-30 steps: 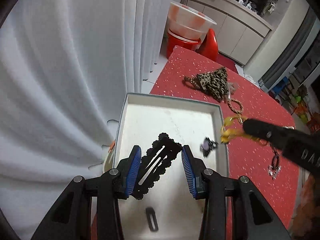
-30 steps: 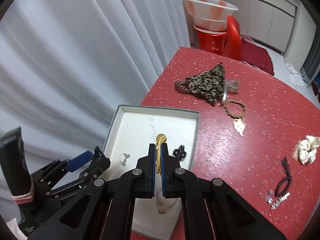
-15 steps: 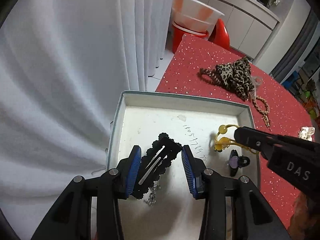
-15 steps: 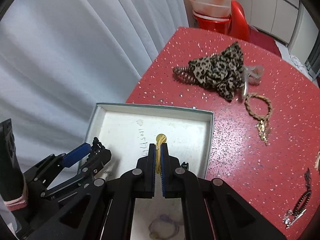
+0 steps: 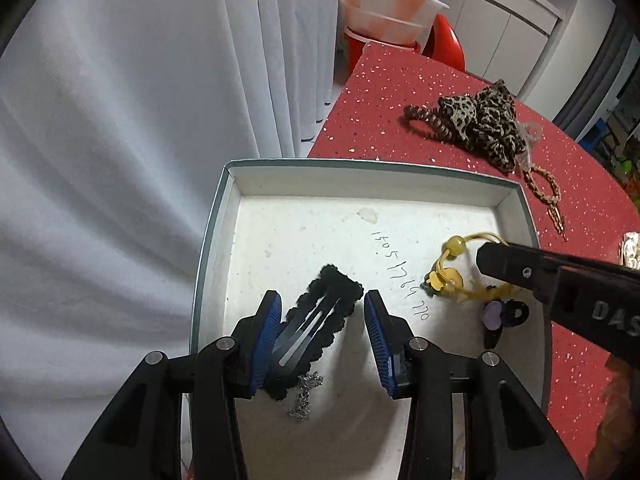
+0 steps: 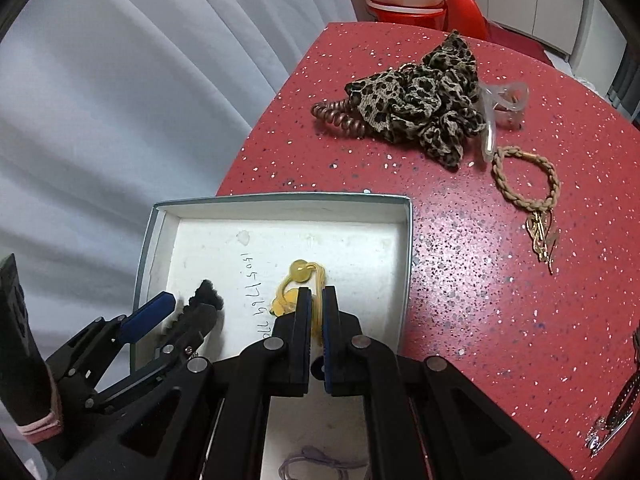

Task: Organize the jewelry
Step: 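Carry both items over the white tray and open both tools inside, then move both tools back over the remaining accessories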

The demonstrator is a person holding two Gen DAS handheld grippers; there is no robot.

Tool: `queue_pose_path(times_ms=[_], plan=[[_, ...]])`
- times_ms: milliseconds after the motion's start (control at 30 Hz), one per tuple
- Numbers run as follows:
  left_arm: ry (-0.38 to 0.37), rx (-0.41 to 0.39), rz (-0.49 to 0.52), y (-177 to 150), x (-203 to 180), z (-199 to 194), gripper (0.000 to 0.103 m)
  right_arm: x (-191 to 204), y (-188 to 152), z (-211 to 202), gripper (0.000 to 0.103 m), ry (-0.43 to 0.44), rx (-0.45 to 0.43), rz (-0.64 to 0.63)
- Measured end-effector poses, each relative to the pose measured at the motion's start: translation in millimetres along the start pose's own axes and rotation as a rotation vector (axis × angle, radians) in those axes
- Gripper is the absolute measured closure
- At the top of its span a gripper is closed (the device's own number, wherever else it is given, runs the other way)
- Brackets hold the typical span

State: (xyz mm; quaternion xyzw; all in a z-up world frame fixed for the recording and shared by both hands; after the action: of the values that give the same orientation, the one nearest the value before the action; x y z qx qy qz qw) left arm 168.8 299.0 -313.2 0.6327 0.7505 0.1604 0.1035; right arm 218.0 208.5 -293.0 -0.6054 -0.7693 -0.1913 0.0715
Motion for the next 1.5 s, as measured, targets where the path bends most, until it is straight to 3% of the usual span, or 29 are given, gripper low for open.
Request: queue_pose_path(times_ms=[67, 100, 433, 467, 533, 767, 933, 1100, 1167, 1500], plan=[[0.018, -0.002, -0.004, 0, 2, -1, 0.030, -1, 1, -5, 0.068, 0.005, -0.009, 0.002], [0.032, -0.018, -0.013, 1, 3, -3, 0.029, -1, 2, -10, 0.062, 0.008, -0.018, 0.003], [0.034, -0.007, -0.010, 1, -2, -12, 0.029, -13, 0, -51, 0.061, 0.014, -0.081, 0.040], [0.035, -0.006, -0.009, 0, -3, -14, 0.025, -17, -1, -56, 0.061, 0.012, -0.085, 0.046], [0.044, -0.004, -0.010, -2, -5, -18, 0.000, -25, -4, -64, 0.059, 0.008, -0.089, 0.057], [0.061, 0.013, 0.021, -10, -18, -31, 0.000, -53, -21, -80, 0.052, -0.014, -0.091, 0.092], [0.057, 0.035, 0.038, -18, -30, -41, 0.000, -75, -39, -91, 0.036, -0.020, -0.084, 0.116], [0.040, 0.049, 0.059, -27, -50, -58, 0.000, -98, -58, -105, 0.032, -0.036, -0.081, 0.139], [0.032, 0.049, 0.071, -30, -59, -63, 0.000, -106, -66, -111, 0.021, -0.031, -0.079, 0.155], [-0.041, 0.053, 0.210, -53, -124, -93, 0.000, -157, -117, -131, 0.019, -0.055, -0.056, 0.251]])
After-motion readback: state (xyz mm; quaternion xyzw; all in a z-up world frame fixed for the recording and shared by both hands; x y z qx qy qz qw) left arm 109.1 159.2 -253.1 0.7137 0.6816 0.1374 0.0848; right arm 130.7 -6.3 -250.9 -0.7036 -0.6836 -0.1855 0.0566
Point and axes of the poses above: each gripper's, at about its wrist camera, not at the fingertips, and z roughly the way its jaws point, x to its left, y to its top, the point moved 10 cm from there along z, roughly the way its jaws point, and after that the axes turned 11 degrees about z, right-handed, at the moved point
